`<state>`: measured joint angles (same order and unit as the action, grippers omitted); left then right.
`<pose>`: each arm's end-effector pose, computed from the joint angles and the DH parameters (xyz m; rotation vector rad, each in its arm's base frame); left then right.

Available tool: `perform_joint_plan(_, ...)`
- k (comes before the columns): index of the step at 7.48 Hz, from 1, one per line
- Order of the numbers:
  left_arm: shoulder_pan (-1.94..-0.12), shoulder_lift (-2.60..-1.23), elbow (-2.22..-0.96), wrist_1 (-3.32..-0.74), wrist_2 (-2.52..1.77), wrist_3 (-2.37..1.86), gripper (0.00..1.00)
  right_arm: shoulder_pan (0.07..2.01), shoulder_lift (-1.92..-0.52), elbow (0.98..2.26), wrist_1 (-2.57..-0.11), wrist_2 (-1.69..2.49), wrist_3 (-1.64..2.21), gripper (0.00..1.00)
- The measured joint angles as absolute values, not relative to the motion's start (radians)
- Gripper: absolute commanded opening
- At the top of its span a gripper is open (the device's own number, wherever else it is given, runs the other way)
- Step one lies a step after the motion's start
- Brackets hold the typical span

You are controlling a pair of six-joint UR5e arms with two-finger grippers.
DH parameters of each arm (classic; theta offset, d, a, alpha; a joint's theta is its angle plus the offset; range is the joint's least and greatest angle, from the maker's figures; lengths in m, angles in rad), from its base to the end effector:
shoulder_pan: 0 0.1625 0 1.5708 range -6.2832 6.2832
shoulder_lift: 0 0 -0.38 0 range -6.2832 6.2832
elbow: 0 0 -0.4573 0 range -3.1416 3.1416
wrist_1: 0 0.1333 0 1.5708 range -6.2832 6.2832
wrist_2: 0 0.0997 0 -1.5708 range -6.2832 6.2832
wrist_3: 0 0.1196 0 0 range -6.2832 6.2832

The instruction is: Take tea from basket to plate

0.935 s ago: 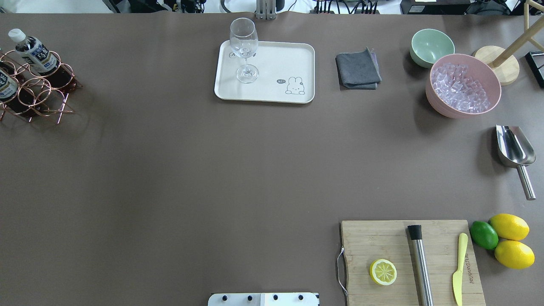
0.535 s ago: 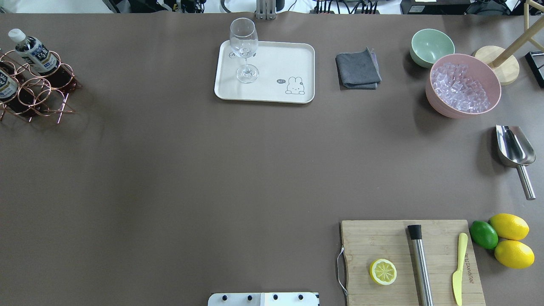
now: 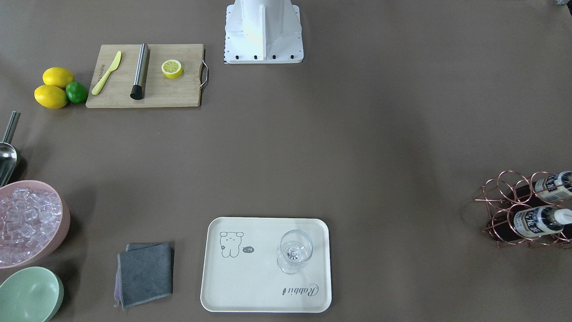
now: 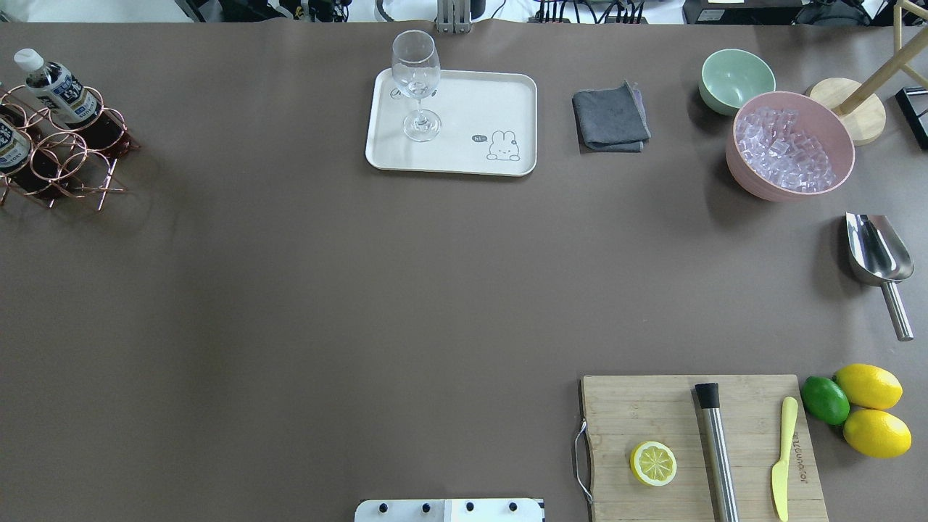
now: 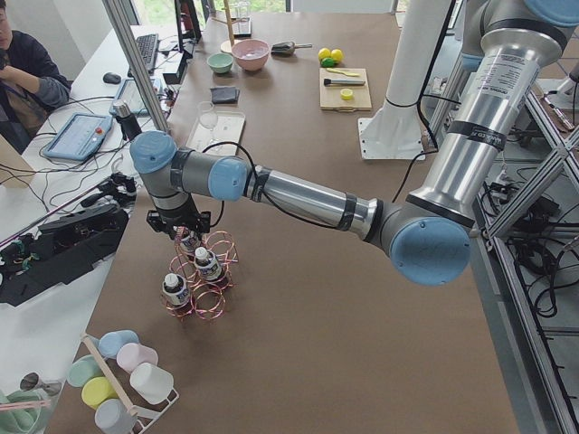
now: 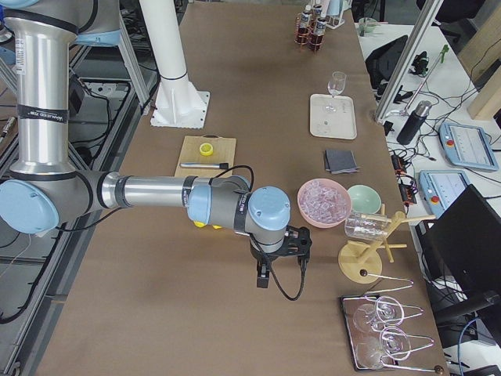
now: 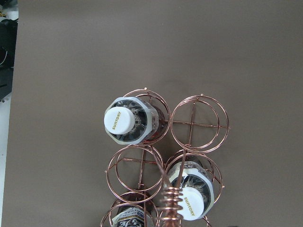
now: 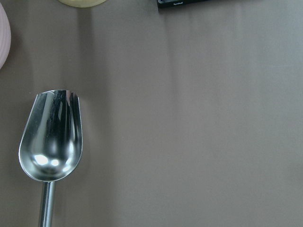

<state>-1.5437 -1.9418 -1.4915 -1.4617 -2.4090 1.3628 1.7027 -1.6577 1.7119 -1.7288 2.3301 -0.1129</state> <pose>-0.0257 -0.6893 0.4457 0.7116 0.5997 1.3744 0.1181 -0.5027 0.6129 -0.0054 -0.7650 0.0575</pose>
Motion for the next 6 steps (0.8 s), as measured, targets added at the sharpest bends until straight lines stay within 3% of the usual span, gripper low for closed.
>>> perform_joint_plan(6,-1.583,-1.931,-1.572,-1.411,-2.434,1.351,0.0,1.703,-1.657,1.713,-1.729,2.33,-0.112,1.0)
